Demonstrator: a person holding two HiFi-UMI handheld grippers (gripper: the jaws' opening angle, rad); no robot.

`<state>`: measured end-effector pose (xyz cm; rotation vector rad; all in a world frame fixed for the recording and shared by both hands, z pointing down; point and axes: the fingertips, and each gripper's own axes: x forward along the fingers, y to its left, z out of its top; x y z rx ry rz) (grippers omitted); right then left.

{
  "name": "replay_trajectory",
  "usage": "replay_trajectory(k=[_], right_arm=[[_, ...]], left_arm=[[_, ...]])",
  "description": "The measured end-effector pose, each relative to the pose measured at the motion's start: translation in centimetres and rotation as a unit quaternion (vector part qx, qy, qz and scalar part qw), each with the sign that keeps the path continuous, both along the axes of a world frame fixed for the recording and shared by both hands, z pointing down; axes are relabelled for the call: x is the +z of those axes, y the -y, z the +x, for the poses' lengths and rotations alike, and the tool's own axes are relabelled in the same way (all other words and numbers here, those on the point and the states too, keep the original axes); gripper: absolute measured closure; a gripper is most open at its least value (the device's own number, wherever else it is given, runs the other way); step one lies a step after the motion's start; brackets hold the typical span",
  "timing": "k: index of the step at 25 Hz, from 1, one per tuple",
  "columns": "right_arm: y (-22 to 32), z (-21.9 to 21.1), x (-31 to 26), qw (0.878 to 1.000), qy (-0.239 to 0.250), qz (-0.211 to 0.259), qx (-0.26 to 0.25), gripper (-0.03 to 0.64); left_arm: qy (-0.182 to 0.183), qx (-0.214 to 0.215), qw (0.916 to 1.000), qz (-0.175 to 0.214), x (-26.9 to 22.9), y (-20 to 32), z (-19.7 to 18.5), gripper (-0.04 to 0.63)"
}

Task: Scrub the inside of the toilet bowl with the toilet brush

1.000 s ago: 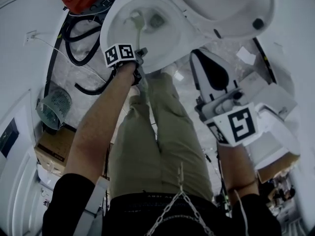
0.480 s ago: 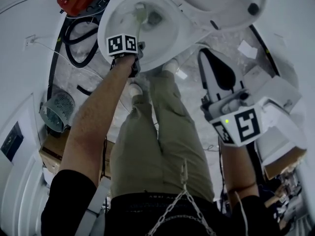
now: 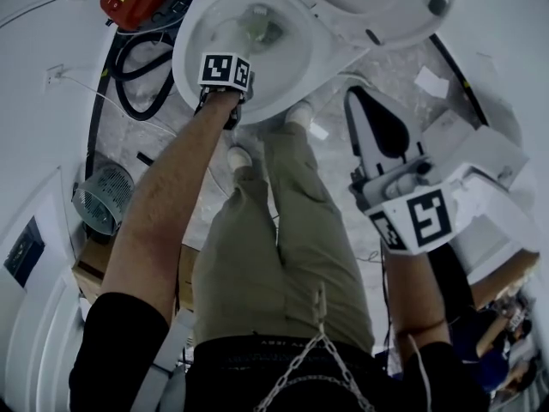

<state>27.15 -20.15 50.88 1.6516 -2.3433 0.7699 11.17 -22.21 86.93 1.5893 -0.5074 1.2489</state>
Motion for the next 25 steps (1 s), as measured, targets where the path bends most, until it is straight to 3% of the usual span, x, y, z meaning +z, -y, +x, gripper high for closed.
replay_trajectory(k=[15, 25], right_arm=[[-0.7, -2.9, -1.1, 1.000, 0.001, 0.007, 0.006, 0.624], [-0.1, -7.0, -2.2, 1.000, 0.004, 0.015, -0.023, 0.624]], left_arm=[[-0.015, 0.109, 0.9934, -0.034, -1.1, -5.2, 0.4, 0.595], [-0.012, 0.125, 0.9871, -0.100, -1.7, -8.8, -3.2, 0.595]])
